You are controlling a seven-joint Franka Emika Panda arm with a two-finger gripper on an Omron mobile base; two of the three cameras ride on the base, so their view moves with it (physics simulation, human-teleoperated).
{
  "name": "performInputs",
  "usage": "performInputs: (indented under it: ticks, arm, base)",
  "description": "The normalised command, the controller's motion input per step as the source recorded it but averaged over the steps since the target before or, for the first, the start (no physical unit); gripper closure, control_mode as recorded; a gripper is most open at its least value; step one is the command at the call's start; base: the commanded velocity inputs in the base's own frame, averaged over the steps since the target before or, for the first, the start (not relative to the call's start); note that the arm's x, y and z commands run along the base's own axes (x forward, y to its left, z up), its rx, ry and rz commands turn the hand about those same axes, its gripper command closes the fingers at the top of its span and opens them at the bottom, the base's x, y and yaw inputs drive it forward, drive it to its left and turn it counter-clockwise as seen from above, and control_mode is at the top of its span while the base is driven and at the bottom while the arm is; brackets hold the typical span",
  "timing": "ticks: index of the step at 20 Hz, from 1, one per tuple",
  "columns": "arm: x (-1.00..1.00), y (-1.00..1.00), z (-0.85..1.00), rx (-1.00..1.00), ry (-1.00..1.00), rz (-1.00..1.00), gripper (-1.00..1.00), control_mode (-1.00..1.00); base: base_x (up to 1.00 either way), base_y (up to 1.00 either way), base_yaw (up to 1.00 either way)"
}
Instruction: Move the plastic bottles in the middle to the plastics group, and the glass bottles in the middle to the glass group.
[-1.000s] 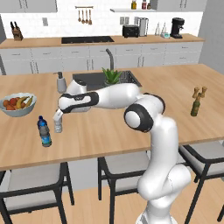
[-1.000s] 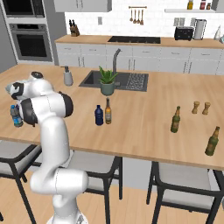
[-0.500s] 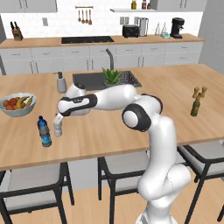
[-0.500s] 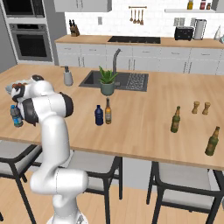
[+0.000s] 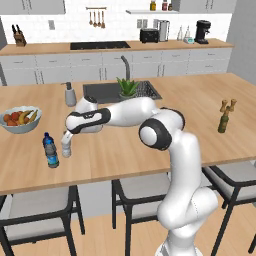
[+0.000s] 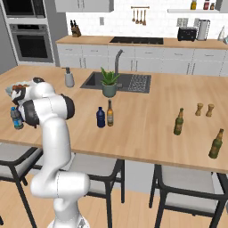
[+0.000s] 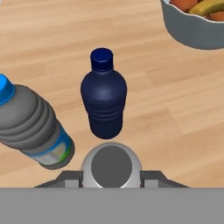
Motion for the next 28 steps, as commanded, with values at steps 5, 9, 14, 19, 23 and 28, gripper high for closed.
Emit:
performInputs:
  ticks: [5,9,14,19,23,28]
  arm:
    - [0.0,0.08,-0.03,-0.05,0.0,0.02,1.0,-1.0]
    - [0.09,0.03,0.0,-0.01,0.0,0.0,1.0,-1.0]
    - [0.35,-0.02,0.0,0.0,0.0,0.0,1.0,-1.0]
    - [0.01,0.0,0.0,0.0,0.0,0.0,-1.0,-1.0]
    - [0.0,0.04,0.0,0.0,0.0,0.0,-1.0,-1.0]
    - [0.0,0.0,0.0,0.0,0.0,0.0,-1.0,-1.0]
  base:
    - [0.0,0.0,0.0]
    - [0.0,0.0,0.0]
    - [0.0,0.0,0.0]
    - [0.0,0.0,0.0]
    - [0.0,0.0,0.0]
    - [0.0,0.0,0.0]
